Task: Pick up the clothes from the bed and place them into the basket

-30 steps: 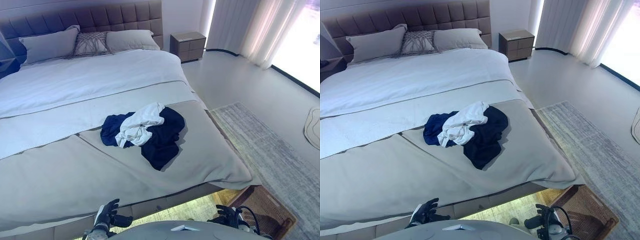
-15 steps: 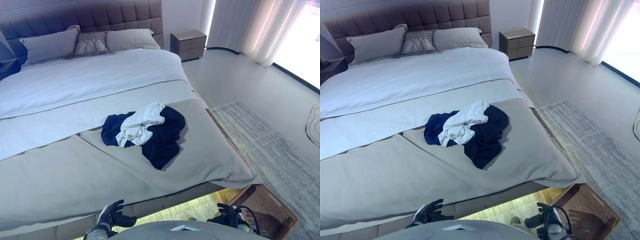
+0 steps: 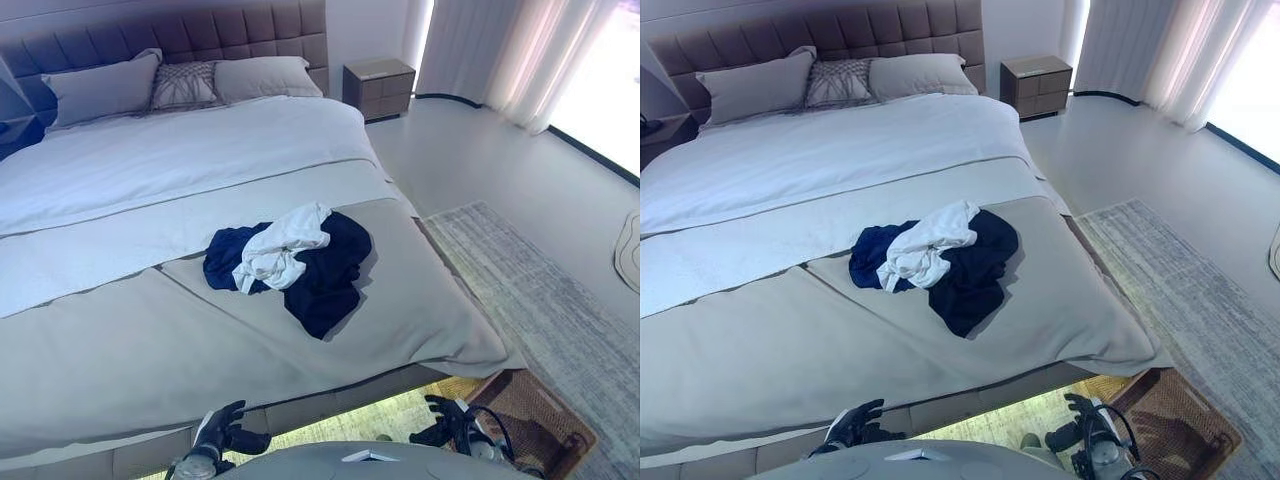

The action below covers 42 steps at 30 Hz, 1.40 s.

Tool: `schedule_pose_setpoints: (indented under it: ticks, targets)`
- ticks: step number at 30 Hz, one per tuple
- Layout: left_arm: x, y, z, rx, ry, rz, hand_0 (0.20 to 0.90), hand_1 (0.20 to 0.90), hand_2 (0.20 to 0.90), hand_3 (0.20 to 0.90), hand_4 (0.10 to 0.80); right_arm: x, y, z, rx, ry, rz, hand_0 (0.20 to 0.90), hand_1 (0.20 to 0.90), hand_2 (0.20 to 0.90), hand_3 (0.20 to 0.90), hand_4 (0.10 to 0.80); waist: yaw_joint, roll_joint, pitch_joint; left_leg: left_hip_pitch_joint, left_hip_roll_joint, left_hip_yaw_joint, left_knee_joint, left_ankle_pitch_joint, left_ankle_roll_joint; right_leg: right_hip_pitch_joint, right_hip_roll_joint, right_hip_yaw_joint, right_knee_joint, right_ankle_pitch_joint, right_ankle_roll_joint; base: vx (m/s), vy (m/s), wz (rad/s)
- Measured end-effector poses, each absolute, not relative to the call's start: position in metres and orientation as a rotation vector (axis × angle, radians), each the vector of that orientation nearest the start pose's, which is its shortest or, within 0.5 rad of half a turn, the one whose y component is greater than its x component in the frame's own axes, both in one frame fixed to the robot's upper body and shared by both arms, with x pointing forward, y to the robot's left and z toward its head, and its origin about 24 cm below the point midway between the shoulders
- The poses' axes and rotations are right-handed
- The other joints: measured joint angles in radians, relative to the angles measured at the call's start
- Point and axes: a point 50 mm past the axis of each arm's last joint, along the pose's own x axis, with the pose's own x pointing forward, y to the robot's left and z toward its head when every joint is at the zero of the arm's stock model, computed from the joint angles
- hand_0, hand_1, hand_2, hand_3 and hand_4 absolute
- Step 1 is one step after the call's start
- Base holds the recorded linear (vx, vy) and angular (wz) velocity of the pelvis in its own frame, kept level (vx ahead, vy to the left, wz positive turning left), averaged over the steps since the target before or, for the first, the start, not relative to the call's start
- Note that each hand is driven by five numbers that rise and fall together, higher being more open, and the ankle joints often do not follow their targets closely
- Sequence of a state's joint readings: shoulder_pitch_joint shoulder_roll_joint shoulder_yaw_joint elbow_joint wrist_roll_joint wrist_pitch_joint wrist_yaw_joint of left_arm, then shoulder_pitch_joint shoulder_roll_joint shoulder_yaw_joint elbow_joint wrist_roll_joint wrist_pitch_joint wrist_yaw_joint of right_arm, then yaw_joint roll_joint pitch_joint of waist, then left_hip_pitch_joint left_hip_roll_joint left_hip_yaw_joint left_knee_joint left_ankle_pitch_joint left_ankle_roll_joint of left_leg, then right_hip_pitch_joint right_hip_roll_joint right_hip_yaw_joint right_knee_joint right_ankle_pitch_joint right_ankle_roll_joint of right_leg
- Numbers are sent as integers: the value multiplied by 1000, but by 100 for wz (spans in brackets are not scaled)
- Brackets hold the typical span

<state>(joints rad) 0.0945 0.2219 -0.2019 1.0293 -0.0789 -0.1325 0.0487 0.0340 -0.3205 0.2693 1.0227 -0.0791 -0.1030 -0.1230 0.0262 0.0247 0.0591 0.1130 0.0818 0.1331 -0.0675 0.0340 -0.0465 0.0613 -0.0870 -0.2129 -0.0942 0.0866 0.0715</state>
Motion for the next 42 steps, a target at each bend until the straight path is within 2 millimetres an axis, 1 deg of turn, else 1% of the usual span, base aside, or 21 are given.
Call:
schedule_pose_setpoints:
  ticks: [2,3,4,5,7,8,10,12,13,14,16,17,21,24,26,27,30,32,36,39,42]
  targets:
    - [129,209,-140,270,896,-34,900,900,900,900,800,156,-244,-120,-601,814,37,900,900,900,900,800,6,-2,28,-26,-5,-28,16,5,0,-7,-8,-30,9,0,0,-110,155,38]
    - [148,208,-132,298,835,-62,900,900,900,900,800,179,-248,-107,-639,739,16,900,900,900,900,800,8,1,50,-49,-5,-40,28,7,2,-27,-11,-39,32,-5,6,-59,96,31]
    - [157,208,-127,310,803,-71,900,900,900,900,800,193,-251,-99,-657,696,-2,900,900,900,900,800,10,2,61,-61,-7,-45,35,7,2,-40,-15,-44,45,-9,10,-98,109,24]
    - [183,208,-114,339,724,-79,900,900,900,900,800,227,-260,-74,-706,589,-55,900,900,900,900,800,17,8,99,-93,-10,-54,63,7,2,-72,-25,-47,89,-17,11,-118,61,17]
    - [208,210,-99,368,639,-53,900,900,900,900,800,272,-266,-35,-763,443,-136,900,900,900,900,800,27,11,138,-136,-14,-60,100,7,3,-114,-39,-51,139,-29,10,-168,57,13]
    - [213,211,-95,377,620,-45,900,900,900,900,800,283,-267,-24,-778,405,-153,900,900,900,900,800,26,10,147,-148,-15,-60,110,5,0,-130,-41,-53,153,-33,7,-172,50,10]
    - [236,217,-75,399,528,-15,900,900,900,900,800,329,-263,31,-811,231,-228,900,900,900,900,800,39,3,195,-224,-16,-62,186,1,3,-208,-56,-53,232,-51,-4,-162,57,5]
    - [255,214,-57,398,443,-3,900,900,900,900,800,356,-265,81,-821,90,-300,900,900,900,900,800,58,3,246,-297,-21,-72,260,-17,10,-283,-76,-57,322,-83,-18,-143,92,20]
    - [262,212,-48,380,399,9,900,900,900,900,800,368,-265,109,-814,23,-340,900,900,900,900,800,71,3,271,-360,-29,-88,326,-37,10,-345,-97,-59,408,-119,-25,-124,108,32]
    - [266,209,-43,371,372,6,900,900,900,900,800,373,-266,124,-819,-10,-361,900,900,900,900,800,80,3,287,-402,-36,-94,377,-55,11,-387,-115,-60,471,-146,-30,-110,103,33]
    - [270,204,-34,360,325,-18,900,900,900,900,800,380,-266,144,-826,-42,-386,900,900,900,900,800,96,6,323,-479,-50,-112,488,-99,18,-454,-148,-60,594,-198,-42,-31,53,31]
    - [272,201,-31,360,306,-32,900,900,900,900,800,381,-267,150,-836,-44,-395,900,900,900,900,800,101,6,335,-510,-54,-115,541,-125,18,-486,-164,-59,649,-226,-53,12,27,28]
    - [274,191,-15,325,227,-76,900,900,900,900,800,385,-272,165,-850,-27,-439,900,900,900,900,800,140,19,392,-654,-85,-138,775,-216,26,-616,-232,-42,893,-336,-66,-27,23,27]
    - [275,191,-4,296,179,-87,900,900,900,900,800,388,-274,174,-831,-16,-463,900,900,900,900,800,148,34,428,-726,-89,-145,901,-268,34,-673,-256,-38,1007,-390,-83,-47,12,17]
    - [276,190,9,274,125,-102,900,900,900,900,800,391,-278,187,-816,-11,-498,900,900,900,900,800,166,42,454,-791,-99,-149,997,-300,35,-740,-279,-17,1108,-431,-82,-30,5,14]
    - [276,189,12,263,112,-105,900,900,900,900,800,392,-280,191,-815,-10,-510,900,900,900,900,800,167,46,460,-811,-101,-150,1023,-306,38,-758,-286,-15,1134,-438,-84,-25,4,9]
    - [275,187,21,251,74,-116,900,900,900,900,800,394,-280,198,-824,9,-505,900,900,900,900,800,176,55,467,-873,-100,-165,1112,-336,42,-808,-290,-8,1212,-473,-89,-22,5,7]
    - [276,185,24,238,53,-123,900,900,900,900,800,396,-282,204,-824,16,-511,900,900,900,900,800,180,57,469,-908,-101,-167,1155,-348,41,-845,-294,5,1256,-490,-81,-13,3,2]
    - [277,181,30,211,30,-130,900,900,900,900,800,398,-283,217,-813,8,-510,900,900,900,900,800,181,73,482,-969,-100,-180,1212,-360,42,-901,-295,11,1307,-497,-84,-4,-9,3]
    - [273,181,25,211,44,-131,900,900,900,900,800,400,-281,216,-796,22,-480,900,900,900,900,800,185,76,485,-1001,-101,-193,1232,-365,34,-925,-295,5,1327,-498,-84,-7,-33,5]
    - [270,183,23,195,44,-107,900,900,900,900,800,400,-282,221,-782,22,-466,900,900,900,900,800,187,77,485,-1026,-101,-199,1251,-365,34,-947,-296,4,1344,-500,-89,0,-10,1]
